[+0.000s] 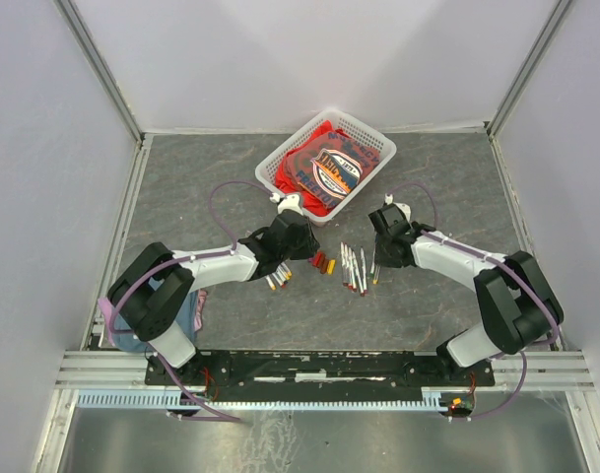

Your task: Open the pen caps

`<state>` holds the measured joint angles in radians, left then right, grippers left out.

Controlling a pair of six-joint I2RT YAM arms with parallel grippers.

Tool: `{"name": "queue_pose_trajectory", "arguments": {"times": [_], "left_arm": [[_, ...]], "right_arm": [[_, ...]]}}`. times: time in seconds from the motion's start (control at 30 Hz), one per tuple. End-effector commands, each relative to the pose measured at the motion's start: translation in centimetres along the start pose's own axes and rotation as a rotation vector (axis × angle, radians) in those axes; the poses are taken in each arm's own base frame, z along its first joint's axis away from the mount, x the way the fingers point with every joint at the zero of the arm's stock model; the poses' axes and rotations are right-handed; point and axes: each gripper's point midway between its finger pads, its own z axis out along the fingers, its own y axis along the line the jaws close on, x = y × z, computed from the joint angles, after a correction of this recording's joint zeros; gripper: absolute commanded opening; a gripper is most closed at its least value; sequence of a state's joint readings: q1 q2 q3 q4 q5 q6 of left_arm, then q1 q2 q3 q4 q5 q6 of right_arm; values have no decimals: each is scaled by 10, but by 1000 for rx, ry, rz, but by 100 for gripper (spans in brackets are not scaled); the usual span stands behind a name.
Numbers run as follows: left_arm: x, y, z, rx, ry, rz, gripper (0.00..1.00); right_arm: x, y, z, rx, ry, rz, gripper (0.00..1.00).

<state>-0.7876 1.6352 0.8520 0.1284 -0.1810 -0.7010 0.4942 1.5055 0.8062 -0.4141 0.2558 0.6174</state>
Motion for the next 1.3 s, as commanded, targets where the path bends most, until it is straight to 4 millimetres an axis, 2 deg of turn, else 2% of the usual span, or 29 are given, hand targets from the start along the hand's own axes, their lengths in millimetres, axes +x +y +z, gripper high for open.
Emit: {"name": "queue_pose_trajectory", "arguments": {"times": [0.0,0.77,1.27], "left_arm": [[-19,-16,-8,52,-58,29,36],[-14,-16,-7,55,-51,24,36],[-17,-19,-9,67,-58,21,36]], "right_arm": [[-21,10,-1,-23,-52,36,28],[-16,11,12,-19,-27,51,27],[4,0,25,29,39,39,27]]}}
